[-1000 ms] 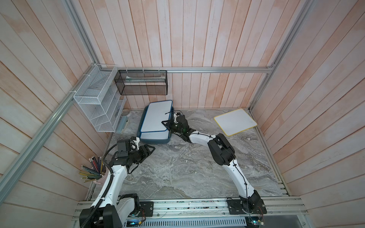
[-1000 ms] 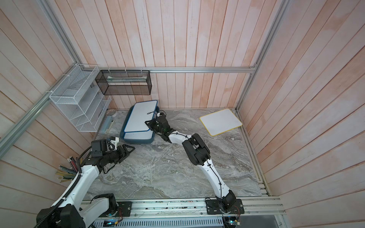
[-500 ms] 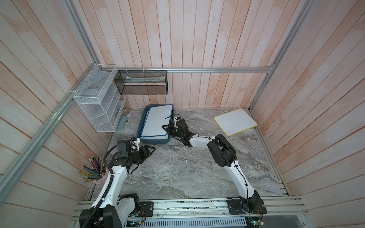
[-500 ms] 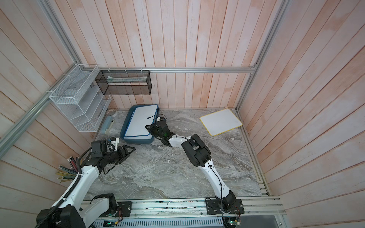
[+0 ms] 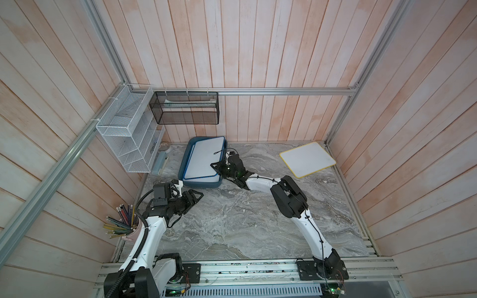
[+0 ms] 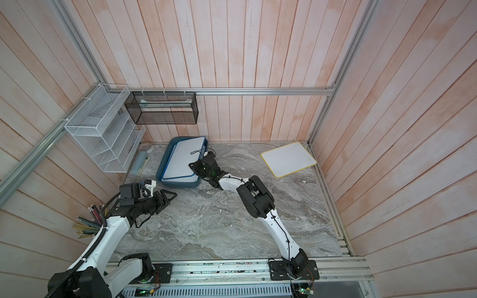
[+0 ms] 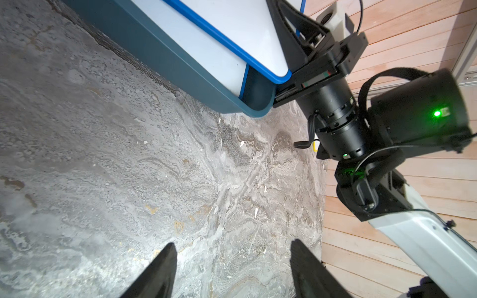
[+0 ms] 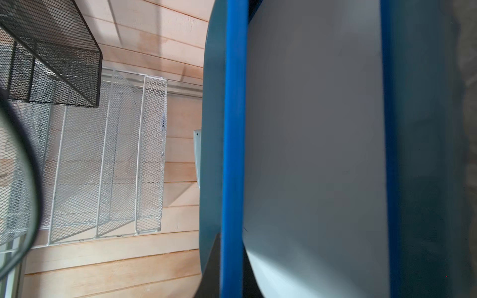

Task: Put the whiteboard into the storage box
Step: Place the whiteboard in the storage box.

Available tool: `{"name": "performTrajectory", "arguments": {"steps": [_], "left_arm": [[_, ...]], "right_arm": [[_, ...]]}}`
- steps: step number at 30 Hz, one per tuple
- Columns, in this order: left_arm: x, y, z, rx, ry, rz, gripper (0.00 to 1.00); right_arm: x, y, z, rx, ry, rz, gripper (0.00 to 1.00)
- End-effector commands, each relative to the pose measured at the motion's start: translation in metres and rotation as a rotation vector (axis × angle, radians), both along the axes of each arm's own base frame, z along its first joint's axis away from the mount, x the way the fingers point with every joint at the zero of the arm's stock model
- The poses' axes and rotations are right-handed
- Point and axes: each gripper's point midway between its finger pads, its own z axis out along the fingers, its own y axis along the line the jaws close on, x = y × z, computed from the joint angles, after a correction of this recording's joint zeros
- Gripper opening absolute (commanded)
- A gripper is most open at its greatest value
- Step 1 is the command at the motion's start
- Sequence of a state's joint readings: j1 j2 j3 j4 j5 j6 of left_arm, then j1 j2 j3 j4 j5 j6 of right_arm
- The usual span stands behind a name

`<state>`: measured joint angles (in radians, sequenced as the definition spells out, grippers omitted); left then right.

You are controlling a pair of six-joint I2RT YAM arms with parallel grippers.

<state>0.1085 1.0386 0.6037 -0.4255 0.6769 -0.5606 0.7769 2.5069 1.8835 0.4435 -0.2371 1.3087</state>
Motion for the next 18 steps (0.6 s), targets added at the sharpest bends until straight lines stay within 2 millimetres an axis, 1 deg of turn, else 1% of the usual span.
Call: {"name": "performTrajectory", "arguments": {"steps": [1, 3, 7, 11, 13, 18], "left_arm": [[0.007, 0.000, 0.004, 0.007, -0.025, -0.024, 0.72], [0.009, 0.001, 0.004, 0.011, -0.023, -0.024, 0.72], [0.013, 0.002, 0.007, 0.018, -0.038, -0.018, 0.72], [0.015, 0.002, 0.007, 0.011, -0.037, -0.019, 0.72], [0.016, 0.001, 0.008, 0.005, -0.041, -0.020, 0.72], [0.018, 0.001, 0.010, 0.001, -0.046, -0.016, 0.72]], "right_arm": [[0.000, 0.014, 0.004, -0.015, -0.054, 0.043, 0.05], [-0.003, 0.015, -0.001, -0.030, -0.045, 0.065, 0.10], [-0.007, 0.014, -0.005, -0.090, -0.044, 0.093, 0.27], [-0.006, 0.006, 0.007, -0.186, -0.096, 0.083, 0.44], [-0.005, 0.000, 0.015, -0.239, -0.126, 0.076, 0.49], [-0.005, -0.017, 0.040, -0.340, -0.199, 0.062, 0.50]]}}
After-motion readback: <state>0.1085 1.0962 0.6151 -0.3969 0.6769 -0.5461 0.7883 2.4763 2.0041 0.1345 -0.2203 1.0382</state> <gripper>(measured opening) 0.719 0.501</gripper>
